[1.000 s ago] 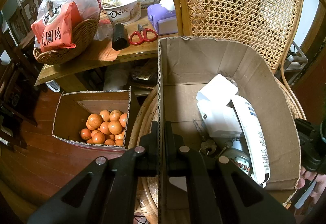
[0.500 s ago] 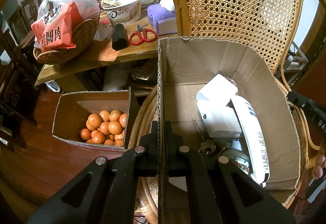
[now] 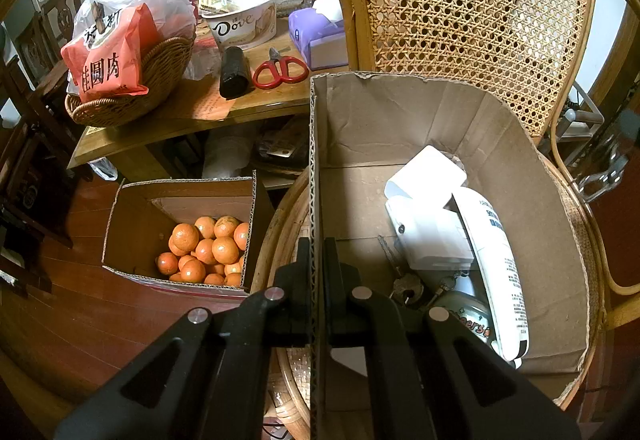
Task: Organize rigid objects
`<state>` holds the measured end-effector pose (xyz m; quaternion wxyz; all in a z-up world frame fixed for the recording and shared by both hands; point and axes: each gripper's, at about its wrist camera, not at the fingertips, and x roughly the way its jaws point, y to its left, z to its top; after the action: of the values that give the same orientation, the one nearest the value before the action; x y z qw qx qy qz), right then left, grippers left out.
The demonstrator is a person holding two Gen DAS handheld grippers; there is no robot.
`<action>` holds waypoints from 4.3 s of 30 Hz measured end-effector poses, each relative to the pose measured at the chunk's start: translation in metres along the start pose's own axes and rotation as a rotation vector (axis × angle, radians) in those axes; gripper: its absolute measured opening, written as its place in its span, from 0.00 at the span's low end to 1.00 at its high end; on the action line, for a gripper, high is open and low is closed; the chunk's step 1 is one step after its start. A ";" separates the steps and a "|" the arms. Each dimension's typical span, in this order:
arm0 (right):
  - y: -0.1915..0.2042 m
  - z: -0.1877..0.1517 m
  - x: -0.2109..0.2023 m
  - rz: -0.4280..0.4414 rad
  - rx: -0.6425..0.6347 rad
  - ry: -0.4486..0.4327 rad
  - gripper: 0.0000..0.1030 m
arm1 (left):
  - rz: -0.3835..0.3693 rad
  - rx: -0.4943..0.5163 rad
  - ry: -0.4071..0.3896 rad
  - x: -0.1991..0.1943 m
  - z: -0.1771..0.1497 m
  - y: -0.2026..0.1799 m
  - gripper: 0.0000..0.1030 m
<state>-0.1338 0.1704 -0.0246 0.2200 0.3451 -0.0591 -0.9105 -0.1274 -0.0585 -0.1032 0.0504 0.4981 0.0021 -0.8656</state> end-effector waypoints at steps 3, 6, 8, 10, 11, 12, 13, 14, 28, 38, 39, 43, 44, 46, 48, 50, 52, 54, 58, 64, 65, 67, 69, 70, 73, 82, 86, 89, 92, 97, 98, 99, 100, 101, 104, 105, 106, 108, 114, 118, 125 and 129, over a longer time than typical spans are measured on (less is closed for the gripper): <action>0.010 0.007 -0.011 0.025 -0.012 -0.031 0.04 | 0.000 0.000 0.000 0.000 0.000 0.000 0.04; 0.022 0.011 -0.019 0.050 -0.028 -0.050 0.04 | 0.000 -0.001 0.001 0.000 0.000 0.000 0.04; 0.031 0.012 -0.024 0.072 -0.041 -0.059 0.04 | -0.001 0.000 0.000 0.000 0.000 0.000 0.04; 0.040 0.012 -0.028 0.091 -0.057 -0.062 0.04 | 0.000 0.001 0.000 0.000 0.000 0.000 0.04; 0.044 0.012 -0.029 0.098 -0.064 -0.062 0.04 | 0.000 0.001 0.000 0.000 0.000 0.000 0.04; 0.050 0.011 -0.029 0.107 -0.077 -0.062 0.04 | 0.002 0.002 0.000 0.000 0.000 0.000 0.04; 0.055 0.009 -0.029 0.113 -0.087 -0.059 0.04 | 0.003 0.003 0.000 0.000 0.000 0.000 0.04; 0.061 0.008 -0.029 0.120 -0.101 -0.055 0.04 | 0.003 0.003 0.000 0.000 0.000 0.000 0.04; 0.110 -0.034 0.009 0.088 -0.260 0.108 0.04 | -0.002 0.003 -0.003 -0.001 0.000 -0.002 0.03; 0.116 -0.048 0.019 0.125 -0.270 0.173 0.04 | -0.007 -0.001 -0.007 -0.003 0.000 0.000 0.04; 0.118 -0.051 0.019 0.103 -0.298 0.161 0.04 | -0.005 -0.001 -0.010 -0.004 -0.001 0.000 0.04; 0.118 -0.052 0.022 0.080 -0.328 0.145 0.05 | 0.001 0.007 -0.014 -0.005 -0.001 0.000 0.04; 0.116 -0.050 0.022 0.086 -0.314 0.148 0.05 | 0.001 0.007 -0.014 -0.005 -0.001 0.000 0.04; 0.110 -0.046 0.020 0.088 -0.282 0.149 0.05 | 0.001 0.005 -0.014 -0.005 -0.002 0.000 0.04; 0.104 -0.041 0.017 0.090 -0.254 0.137 0.06 | 0.000 0.006 -0.017 -0.006 -0.002 -0.001 0.04; 0.099 -0.038 0.013 0.086 -0.236 0.128 0.06 | 0.005 0.008 -0.022 -0.007 -0.002 -0.001 0.05; 0.094 -0.035 0.008 0.076 -0.224 0.120 0.07 | 0.021 0.022 -0.035 -0.011 -0.002 -0.003 0.05; 0.090 -0.033 0.002 0.063 -0.217 0.112 0.13 | 0.023 0.029 -0.054 -0.017 -0.002 -0.005 0.05; 0.081 -0.032 -0.007 0.036 -0.199 0.098 0.41 | 0.024 0.027 -0.106 -0.034 -0.002 -0.003 0.07; 0.064 -0.044 -0.025 -0.073 -0.240 0.083 0.67 | -0.003 0.047 -0.204 -0.066 -0.007 -0.006 0.13; 0.059 -0.046 -0.029 -0.104 -0.236 0.076 0.68 | -0.007 0.049 -0.214 -0.070 -0.009 -0.007 0.14; 0.050 -0.046 -0.035 -0.133 -0.209 0.069 0.73 | -0.019 0.060 -0.243 -0.081 -0.014 -0.009 0.19; 0.040 -0.047 -0.043 -0.143 -0.168 0.059 0.83 | -0.027 0.067 -0.272 -0.091 -0.020 -0.011 0.27; 0.037 -0.047 -0.048 -0.146 -0.155 0.054 0.90 | -0.032 0.070 -0.293 -0.098 -0.023 -0.012 0.33; 0.030 -0.053 -0.061 -0.172 -0.143 0.026 0.93 | -0.033 0.071 -0.344 -0.115 -0.031 -0.013 0.64; 0.014 -0.066 -0.106 -0.218 -0.082 -0.074 1.00 | -0.013 0.086 -0.467 -0.153 -0.060 -0.022 0.95; 0.016 -0.073 -0.124 -0.239 -0.095 -0.118 1.00 | 0.005 0.103 -0.500 -0.163 -0.071 -0.027 0.98; 0.020 -0.079 -0.136 -0.254 -0.101 -0.155 1.00 | 0.012 0.100 -0.520 -0.166 -0.076 -0.027 0.99; 0.024 -0.086 -0.149 -0.280 -0.118 -0.198 1.00 | 0.013 0.092 -0.545 -0.172 -0.081 -0.026 0.99; 0.028 -0.095 -0.163 -0.276 -0.126 -0.247 1.00 | 0.013 0.082 -0.582 -0.180 -0.088 -0.026 0.99; 0.028 -0.097 -0.165 -0.271 -0.123 -0.253 1.00 | 0.012 0.080 -0.587 -0.181 -0.089 -0.026 0.99; 0.028 -0.098 -0.165 -0.267 -0.119 -0.256 1.00 | 0.007 0.076 -0.592 -0.182 -0.091 -0.026 0.99; 0.028 -0.098 -0.166 -0.260 -0.115 -0.255 1.00 | 0.001 0.071 -0.596 -0.183 -0.093 -0.025 0.99; 0.027 -0.099 -0.166 -0.253 -0.112 -0.257 1.00 | -0.007 0.065 -0.601 -0.184 -0.095 -0.025 0.99; 0.026 -0.100 -0.162 -0.261 -0.116 -0.252 1.00 | -0.011 0.051 -0.612 -0.185 -0.101 -0.026 0.99; 0.024 -0.100 -0.160 -0.268 -0.116 -0.248 1.00 | -0.010 0.047 -0.614 -0.185 -0.102 -0.027 0.99; 0.023 -0.101 -0.158 -0.274 -0.114 -0.243 1.00 | -0.009 0.045 -0.614 -0.185 -0.104 -0.027 0.99; 0.019 -0.102 -0.153 -0.286 -0.105 -0.231 1.00 | -0.010 0.048 -0.607 -0.182 -0.105 -0.029 0.99; 0.010 -0.104 -0.140 -0.360 -0.098 -0.197 1.00 | -0.006 0.057 -0.577 -0.175 -0.103 -0.031 0.99; 0.008 -0.103 -0.142 -0.362 -0.099 -0.202 1.00 | -0.006 0.059 -0.573 -0.173 -0.102 -0.029 0.99; 0.007 -0.103 -0.139 -0.369 -0.110 -0.186 1.00 | 0.006 0.058 -0.561 -0.171 -0.099 -0.026 0.99; 0.008 -0.103 -0.136 -0.375 -0.127 -0.173 1.00 | 0.014 0.072 -0.556 -0.170 -0.100 -0.027 0.99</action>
<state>0.0270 0.2278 -0.0187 0.0619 0.2562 0.0451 -0.9636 0.0405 -0.0114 -0.0083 0.0371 0.2428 -0.0459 -0.9683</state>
